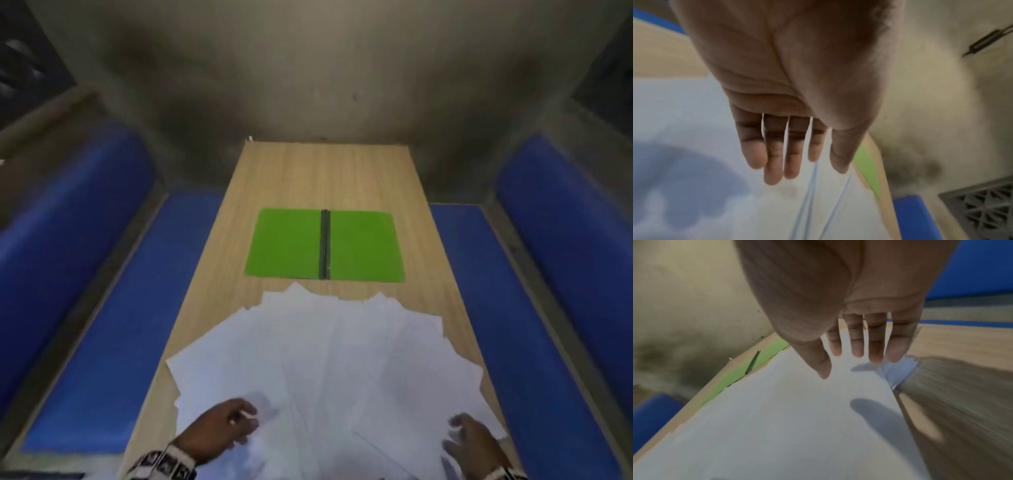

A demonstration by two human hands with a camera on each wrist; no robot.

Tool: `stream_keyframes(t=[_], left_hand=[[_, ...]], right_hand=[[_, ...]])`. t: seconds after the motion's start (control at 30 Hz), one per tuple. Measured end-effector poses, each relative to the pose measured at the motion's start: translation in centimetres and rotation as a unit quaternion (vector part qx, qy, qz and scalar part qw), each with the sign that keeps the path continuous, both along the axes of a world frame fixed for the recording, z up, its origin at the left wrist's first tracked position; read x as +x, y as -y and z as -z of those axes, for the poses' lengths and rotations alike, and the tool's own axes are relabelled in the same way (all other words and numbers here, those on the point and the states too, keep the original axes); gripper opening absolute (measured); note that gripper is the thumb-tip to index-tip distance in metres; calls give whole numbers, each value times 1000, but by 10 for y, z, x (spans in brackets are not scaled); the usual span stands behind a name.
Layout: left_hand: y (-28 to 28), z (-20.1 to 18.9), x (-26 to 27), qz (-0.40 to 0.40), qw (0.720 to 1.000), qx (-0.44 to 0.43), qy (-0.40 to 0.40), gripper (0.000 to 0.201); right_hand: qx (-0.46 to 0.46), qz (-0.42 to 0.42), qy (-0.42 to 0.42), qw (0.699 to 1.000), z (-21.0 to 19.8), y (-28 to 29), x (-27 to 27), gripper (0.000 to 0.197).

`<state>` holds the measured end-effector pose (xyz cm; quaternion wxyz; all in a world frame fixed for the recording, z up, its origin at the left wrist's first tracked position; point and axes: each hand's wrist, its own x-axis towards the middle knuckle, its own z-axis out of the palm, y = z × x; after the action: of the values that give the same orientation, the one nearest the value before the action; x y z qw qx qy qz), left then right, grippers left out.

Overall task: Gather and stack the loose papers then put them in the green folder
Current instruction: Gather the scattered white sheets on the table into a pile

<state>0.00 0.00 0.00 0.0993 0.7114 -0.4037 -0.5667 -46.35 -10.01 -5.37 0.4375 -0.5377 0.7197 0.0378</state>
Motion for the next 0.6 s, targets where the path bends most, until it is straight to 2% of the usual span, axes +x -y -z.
stream_keyframes(t=[0.03,0.07,0.13,0.2,0.27,0.3,0.37,0.43,0.5,0.6], left_hand=[[11,9,-2,-40,999,-3,-30,20],[20,10,-6,-78,996,7,-45,24],[41,13,-21,-159,984,17,-75,30],[55,19,-43,-196,975,58,-90,30],[64,31,-58,-197,970,109,-96,32],[69,41,-63,-196,969,120,-88,42],[77,52,-73,-193,972,114,-77,76],[84,63,-83,-193,975,86,-64,94],[88,65,-92,-188,978,58,-70,97],[93,66,-102,-157,984,19,-79,88]], right_hand=[[-26,34,19,999,8,2,-3,37],[-44,37,-13,998,11,5,-4,46],[-57,-17,-95,994,6,11,0,67],[-52,-79,-131,987,4,13,7,77],[-16,-133,-149,980,6,16,17,77],[0,-155,-156,975,7,18,22,76],[5,-182,-162,970,10,21,34,74],[-13,-198,-158,967,13,21,45,75],[-36,-221,-142,964,18,19,59,76],[-87,-290,-109,947,23,16,82,76]])
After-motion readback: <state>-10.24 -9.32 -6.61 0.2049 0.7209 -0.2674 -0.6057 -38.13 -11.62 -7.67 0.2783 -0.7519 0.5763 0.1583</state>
